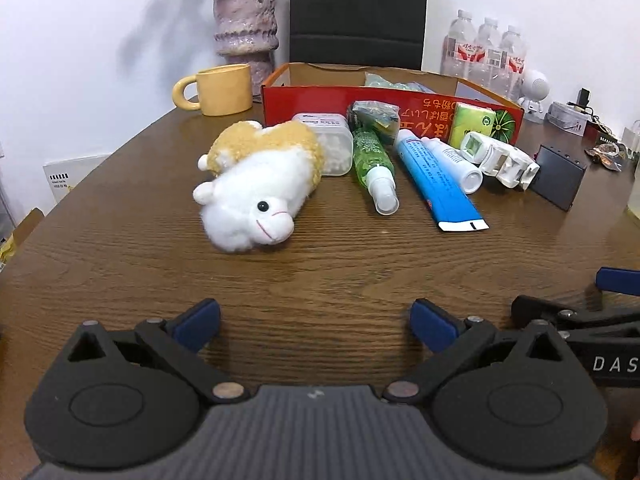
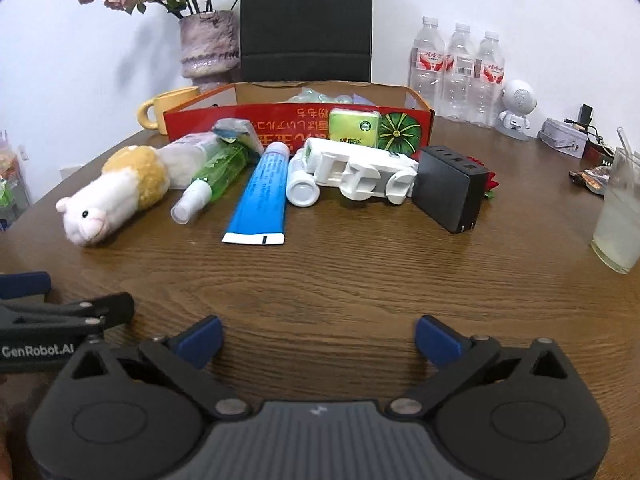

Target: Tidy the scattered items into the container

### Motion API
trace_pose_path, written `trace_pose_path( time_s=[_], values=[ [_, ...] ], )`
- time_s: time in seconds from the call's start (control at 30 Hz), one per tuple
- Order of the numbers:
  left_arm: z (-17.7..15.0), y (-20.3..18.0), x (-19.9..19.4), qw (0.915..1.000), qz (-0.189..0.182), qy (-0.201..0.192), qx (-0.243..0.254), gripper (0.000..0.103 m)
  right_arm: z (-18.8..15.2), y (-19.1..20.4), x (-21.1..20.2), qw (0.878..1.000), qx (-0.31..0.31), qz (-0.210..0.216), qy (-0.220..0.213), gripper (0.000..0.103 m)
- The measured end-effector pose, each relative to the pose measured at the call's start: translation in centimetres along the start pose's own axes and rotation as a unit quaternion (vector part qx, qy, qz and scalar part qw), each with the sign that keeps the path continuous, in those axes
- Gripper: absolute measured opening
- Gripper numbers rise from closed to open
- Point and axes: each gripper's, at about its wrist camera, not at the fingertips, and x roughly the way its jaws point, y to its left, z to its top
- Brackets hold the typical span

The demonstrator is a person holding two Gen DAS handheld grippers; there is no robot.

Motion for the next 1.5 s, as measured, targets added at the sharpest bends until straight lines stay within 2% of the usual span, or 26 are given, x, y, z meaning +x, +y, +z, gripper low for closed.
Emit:
trace_pose_path(
  time_s=[0.4, 1.2, 1.3, 1.43, 1.47, 1.5],
  values=[
    [0.0, -0.2, 0.0, 1.0000, -0.002, 0.000, 0.002, 0.103, 0.0, -0.1, 0.1, 1.000, 0.011, -0.016, -0.002, 0.103],
    [0.6, 0.3, 0.4, 1.0000, -0.005, -0.003, 0.005, 0.103, 0.0, -0.2, 0.0, 1.000, 0.011, -0.014, -0.002, 0.103],
    [2.5, 1.3, 1.5, 0.9998, -0.007, -0.010, 0.014, 0.103, 0.9, -0.3, 0.3, 1.000, 0.001, 0.008, 0.022, 0.103],
    [5.0, 2.7, 3.0, 0.9994, -0.009, -0.020, 0.027, 0.103, 4.0, 0.4, 2.0, 0.996, -0.006, 0.076, 0.037, 0.100],
    [5.6, 3.0, 3.4, 0.9993, -0.010, -0.022, 0.030, 0.103, 4.8, 0.8, 2.7, 0.996, -0.010, 0.086, 0.037, 0.094],
    [6.2, 3.4, 3.7, 0.9991, -0.010, -0.024, 0.033, 0.103, 5.7, 1.2, 3.5, 0.995, -0.014, 0.096, 0.037, 0.083]
  ],
)
